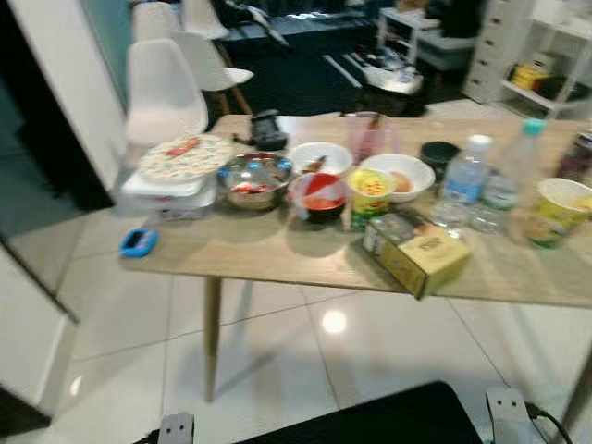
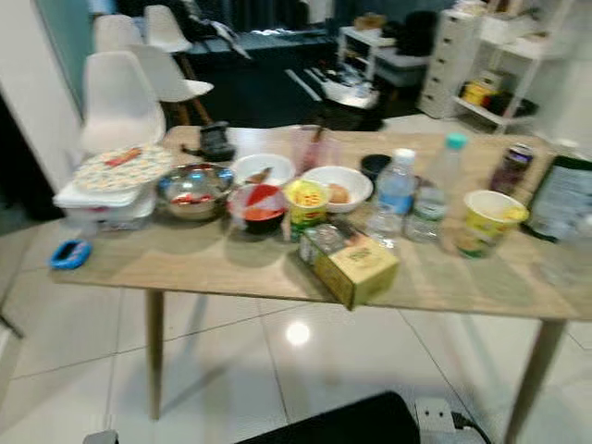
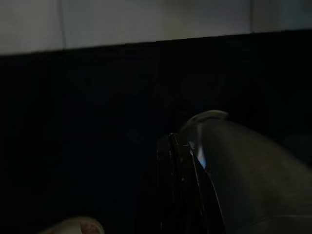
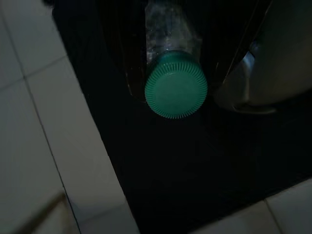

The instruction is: Restocking fridge

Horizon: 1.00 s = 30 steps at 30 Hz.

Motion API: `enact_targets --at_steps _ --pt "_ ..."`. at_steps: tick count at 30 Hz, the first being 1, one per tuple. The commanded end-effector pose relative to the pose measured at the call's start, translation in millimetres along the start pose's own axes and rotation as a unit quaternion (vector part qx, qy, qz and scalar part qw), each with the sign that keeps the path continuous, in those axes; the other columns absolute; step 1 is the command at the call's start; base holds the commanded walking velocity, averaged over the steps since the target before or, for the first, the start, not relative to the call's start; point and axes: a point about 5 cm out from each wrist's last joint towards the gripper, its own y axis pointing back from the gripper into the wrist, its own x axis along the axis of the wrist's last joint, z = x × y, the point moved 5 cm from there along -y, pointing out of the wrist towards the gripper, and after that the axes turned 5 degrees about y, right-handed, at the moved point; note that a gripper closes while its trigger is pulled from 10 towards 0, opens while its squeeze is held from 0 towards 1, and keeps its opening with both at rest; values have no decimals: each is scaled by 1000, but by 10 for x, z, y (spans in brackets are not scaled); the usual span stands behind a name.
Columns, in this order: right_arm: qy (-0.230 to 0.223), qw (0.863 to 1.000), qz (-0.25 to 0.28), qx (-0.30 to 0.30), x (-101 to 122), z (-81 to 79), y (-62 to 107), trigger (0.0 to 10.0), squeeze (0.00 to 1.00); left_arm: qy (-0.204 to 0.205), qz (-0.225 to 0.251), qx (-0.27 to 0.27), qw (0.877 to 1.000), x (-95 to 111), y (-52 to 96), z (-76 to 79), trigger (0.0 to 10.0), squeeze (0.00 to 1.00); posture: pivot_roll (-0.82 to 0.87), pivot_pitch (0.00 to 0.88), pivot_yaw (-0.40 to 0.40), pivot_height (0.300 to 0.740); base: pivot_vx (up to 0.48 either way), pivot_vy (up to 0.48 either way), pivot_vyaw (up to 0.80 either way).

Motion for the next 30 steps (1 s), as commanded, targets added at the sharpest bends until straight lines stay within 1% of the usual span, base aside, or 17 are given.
enact_targets --at_steps 1,10,16,30 --pt "6 1000 -14 -3 -82 7 4 10000 0 -14 0 1 1000 28 -3 -5 10000 0 -9 0 -1 740 0 0 -781" --pt "20 1000 -23 -2 -118 2 6 10000 0 -26 1 -1 1000 41 -7 7 10000 0 -12 0 2 740 0 0 -781" --pt "30 999 -26 2 -127 -35 5 10000 0 -38 -2 -5 999 39 -9 20 10000 0 -10 0 5 740 0 0 -781" --pt "36 999 -30 7 -163 -65 7 10000 0 -43 -9 -15 999 3 -11 58 10000 0 -12 0 9 740 0 0 -781"
